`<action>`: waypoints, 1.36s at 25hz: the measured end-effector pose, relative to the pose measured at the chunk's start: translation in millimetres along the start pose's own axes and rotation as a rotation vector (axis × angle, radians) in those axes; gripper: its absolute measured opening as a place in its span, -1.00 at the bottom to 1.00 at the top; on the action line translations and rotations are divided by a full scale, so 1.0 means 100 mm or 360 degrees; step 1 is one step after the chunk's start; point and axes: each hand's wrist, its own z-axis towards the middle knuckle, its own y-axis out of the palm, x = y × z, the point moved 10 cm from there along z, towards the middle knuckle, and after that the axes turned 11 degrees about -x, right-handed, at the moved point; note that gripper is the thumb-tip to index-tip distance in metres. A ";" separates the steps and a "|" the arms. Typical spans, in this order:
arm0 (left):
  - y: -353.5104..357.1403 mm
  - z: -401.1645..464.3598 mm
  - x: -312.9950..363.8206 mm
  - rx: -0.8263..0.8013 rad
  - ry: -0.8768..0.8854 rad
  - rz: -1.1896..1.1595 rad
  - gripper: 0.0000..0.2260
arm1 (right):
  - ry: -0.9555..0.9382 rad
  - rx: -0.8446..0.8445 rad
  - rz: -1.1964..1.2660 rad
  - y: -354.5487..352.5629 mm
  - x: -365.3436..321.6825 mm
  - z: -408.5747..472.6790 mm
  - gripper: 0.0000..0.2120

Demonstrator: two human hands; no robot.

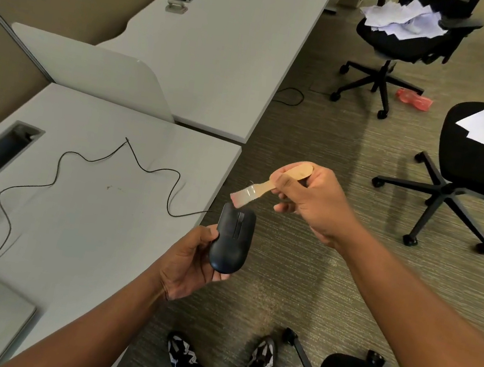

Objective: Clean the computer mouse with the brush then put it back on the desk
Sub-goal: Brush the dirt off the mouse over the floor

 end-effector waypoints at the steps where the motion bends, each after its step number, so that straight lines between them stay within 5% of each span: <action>1: 0.00 0.00 0.00 0.0007 0.0008 -0.0006 -0.19 | 0.0042 -0.0018 -0.0062 0.00 0.02 -0.01 -0.94; 16: -0.05 -0.06 0.04 0.0059 0.0070 -0.0051 -0.08 | 0.0086 0.0121 -0.0093 -0.19 0.21 -0.16 -0.96; 27: -0.05 -0.03 0.13 0.0136 0.0135 -0.0131 -0.05 | 0.0066 -0.0321 -0.0053 0.15 0.27 -0.23 -0.93; 31: 0.00 -0.01 0.21 0.0124 0.0180 -0.0160 -0.06 | 0.0102 -0.0116 -0.0546 -0.12 0.32 -0.20 -0.91; 34: 0.08 -0.01 0.29 0.0067 0.0202 -0.0140 -0.12 | 0.0005 0.0017 -0.0557 -0.21 0.25 -0.22 -0.89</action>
